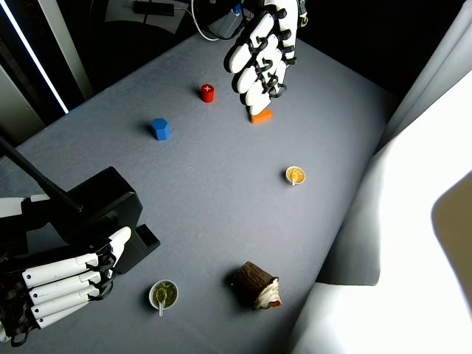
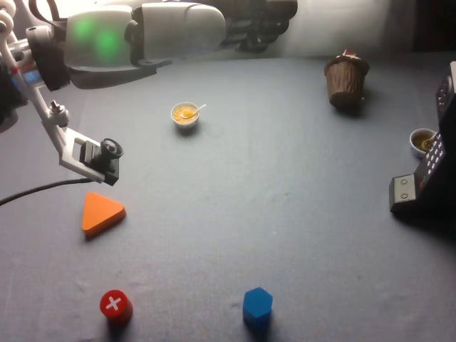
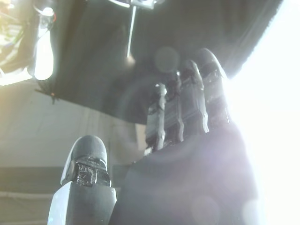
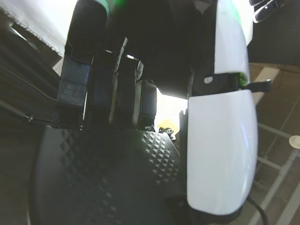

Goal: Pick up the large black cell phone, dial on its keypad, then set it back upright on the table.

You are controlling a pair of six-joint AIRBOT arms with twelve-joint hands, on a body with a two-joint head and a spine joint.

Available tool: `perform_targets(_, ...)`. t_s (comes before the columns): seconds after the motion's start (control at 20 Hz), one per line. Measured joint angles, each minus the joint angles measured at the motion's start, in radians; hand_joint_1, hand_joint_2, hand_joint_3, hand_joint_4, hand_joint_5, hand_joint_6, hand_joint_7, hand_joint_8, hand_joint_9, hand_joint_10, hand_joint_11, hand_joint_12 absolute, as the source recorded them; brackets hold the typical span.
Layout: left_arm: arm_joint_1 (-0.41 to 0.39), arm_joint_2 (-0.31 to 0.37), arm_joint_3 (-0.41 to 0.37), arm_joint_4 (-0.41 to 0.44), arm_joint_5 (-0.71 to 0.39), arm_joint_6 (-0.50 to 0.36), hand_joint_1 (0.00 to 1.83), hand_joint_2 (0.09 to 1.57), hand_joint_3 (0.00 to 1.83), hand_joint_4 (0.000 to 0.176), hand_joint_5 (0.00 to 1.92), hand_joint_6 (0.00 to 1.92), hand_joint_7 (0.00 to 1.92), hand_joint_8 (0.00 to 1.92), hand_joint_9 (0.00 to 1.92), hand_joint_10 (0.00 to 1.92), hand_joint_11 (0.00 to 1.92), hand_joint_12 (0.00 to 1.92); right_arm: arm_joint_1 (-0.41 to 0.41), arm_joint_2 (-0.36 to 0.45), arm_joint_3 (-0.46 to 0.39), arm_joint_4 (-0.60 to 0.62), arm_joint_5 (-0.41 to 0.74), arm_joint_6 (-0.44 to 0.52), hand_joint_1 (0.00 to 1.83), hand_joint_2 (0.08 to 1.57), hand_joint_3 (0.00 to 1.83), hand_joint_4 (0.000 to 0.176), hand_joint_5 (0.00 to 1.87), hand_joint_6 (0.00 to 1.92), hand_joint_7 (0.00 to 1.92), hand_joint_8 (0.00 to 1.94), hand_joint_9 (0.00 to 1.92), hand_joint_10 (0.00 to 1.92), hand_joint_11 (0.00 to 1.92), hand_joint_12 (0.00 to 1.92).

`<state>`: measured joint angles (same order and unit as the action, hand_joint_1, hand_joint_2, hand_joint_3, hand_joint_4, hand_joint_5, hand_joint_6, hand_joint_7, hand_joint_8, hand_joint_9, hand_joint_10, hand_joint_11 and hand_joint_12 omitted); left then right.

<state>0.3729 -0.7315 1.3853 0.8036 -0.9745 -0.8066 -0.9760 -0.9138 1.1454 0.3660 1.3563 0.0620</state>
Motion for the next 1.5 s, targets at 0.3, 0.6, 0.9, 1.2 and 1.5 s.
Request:
perform_targets(0.3, 0.0, 0.0, 0.0, -0.001, 0.002, 0.0, 0.0, 1.24, 0.0, 0.046, 0.19, 0.0, 0.21, 0.0, 0.18, 0.0, 0.0, 0.47, 0.0, 0.008, 0.0, -0.005, -0.008, 0.003, 1.38, 1.19, 0.0, 0.0, 0.68, 1.28, 0.83, 1.14, 0.83, 1.37, 0.72, 1.27)
perform_targets(0.6, 0.0, 0.0, 0.0, -0.002, 0.002, 0.0, 0.0, 1.25, 0.0, 0.045, 0.19, 0.0, 0.2, 0.0, 0.17, 0.0, 0.0, 0.46, -0.001, 0.008, 0.0, -0.011, -0.009, 0.006, 1.17, 1.2, 0.0, 0.0, 0.7, 0.21, 0.79, 0.08, 0.84, 0.11, 0.51, 1.02)
perform_targets(0.9, 0.0, 0.0, 0.005, -0.008, 0.005, -0.002, 0.03, 1.24, 0.0, 0.041, 0.2, 0.0, 0.23, 0.01, 0.18, 0.0, 0.0, 0.49, -0.001, 0.011, 0.005, -0.011, -0.016, 0.01, 1.14, 1.15, 0.0, 0.0, 0.64, 0.0, 0.61, 0.0, 0.66, 0.0, 0.36, 0.98)
perform_targets(1.2, 0.0, 0.0, 0.005, -0.008, 0.006, -0.003, 0.02, 1.24, 0.0, 0.044, 0.2, 0.0, 0.22, 0.01, 0.18, 0.01, 0.0, 0.46, -0.001, 0.011, 0.008, -0.006, -0.015, 0.01, 0.99, 1.16, 0.0, 0.0, 0.52, 0.0, 0.45, 0.0, 0.48, 0.0, 0.15, 1.0)
perform_targets(1.5, 0.0, 0.0, 0.005, -0.008, 0.01, -0.003, 0.04, 1.24, 0.0, 0.046, 0.19, 0.0, 0.21, 0.0, 0.17, 0.0, 0.0, 0.42, -0.001, 0.014, 0.014, -0.002, -0.014, 0.011, 0.73, 1.09, 0.0, 0.0, 0.27, 0.0, 0.22, 0.0, 0.21, 0.0, 0.0, 0.79)
